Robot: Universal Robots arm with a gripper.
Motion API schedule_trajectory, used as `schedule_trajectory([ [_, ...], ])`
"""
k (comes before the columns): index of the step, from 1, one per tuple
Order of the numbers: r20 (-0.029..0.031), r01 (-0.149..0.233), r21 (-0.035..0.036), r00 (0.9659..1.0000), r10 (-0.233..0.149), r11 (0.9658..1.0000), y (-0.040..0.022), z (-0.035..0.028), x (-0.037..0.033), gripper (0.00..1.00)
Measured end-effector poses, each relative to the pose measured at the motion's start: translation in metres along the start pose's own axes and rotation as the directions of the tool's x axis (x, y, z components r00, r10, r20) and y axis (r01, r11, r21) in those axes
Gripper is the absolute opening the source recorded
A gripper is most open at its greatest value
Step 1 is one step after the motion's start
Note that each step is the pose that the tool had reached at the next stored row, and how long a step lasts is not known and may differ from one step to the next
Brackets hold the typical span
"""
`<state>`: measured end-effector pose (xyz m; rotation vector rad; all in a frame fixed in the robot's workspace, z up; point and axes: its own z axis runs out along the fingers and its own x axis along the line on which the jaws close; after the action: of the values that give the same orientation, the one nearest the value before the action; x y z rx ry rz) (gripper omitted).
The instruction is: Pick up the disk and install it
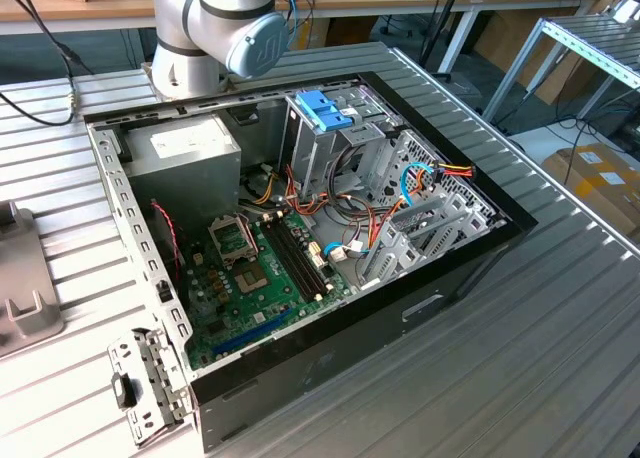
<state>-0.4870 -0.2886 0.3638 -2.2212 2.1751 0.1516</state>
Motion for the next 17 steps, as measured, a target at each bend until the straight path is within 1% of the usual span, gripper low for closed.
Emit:
schedule_trajectory([
  [6,0.0099,0.000,0.0003,1.0000,0.000,1.0000,0.0001,-0.0004,0.0047,0.37],
  [7,0.0312,0.001,0.0007,0.9995,-0.002,1.0000,0.0004,-0.0016,0.0163,0.37],
  [8,0.0445,0.002,0.0010,0.9990,-0.002,1.0000,0.0006,-0.0024,0.0231,0.37],
  [9,0.0495,0.002,0.0011,0.9988,-0.002,1.0000,0.0007,-0.0040,0.0247,0.37],
  [11,0.0488,0.002,0.0010,0.9988,-0.002,1.0000,0.0007,-0.0045,0.0248,0.37],
  [13,0.0459,0.002,0.0009,0.9989,-0.002,1.0000,0.0007,-0.0050,0.0248,0.37],
  [14,0.0404,0.002,0.0009,0.9992,-0.002,1.0000,0.0007,-0.0050,0.0246,0.37],
  [16,0.0243,0.001,0.0005,0.9997,-0.001,1.0000,0.0007,-0.0050,0.0247,0.37],
  [17,0.0188,0.001,0.0005,0.9998,-0.001,1.0000,0.0007,-0.0050,0.0247,0.37],
])
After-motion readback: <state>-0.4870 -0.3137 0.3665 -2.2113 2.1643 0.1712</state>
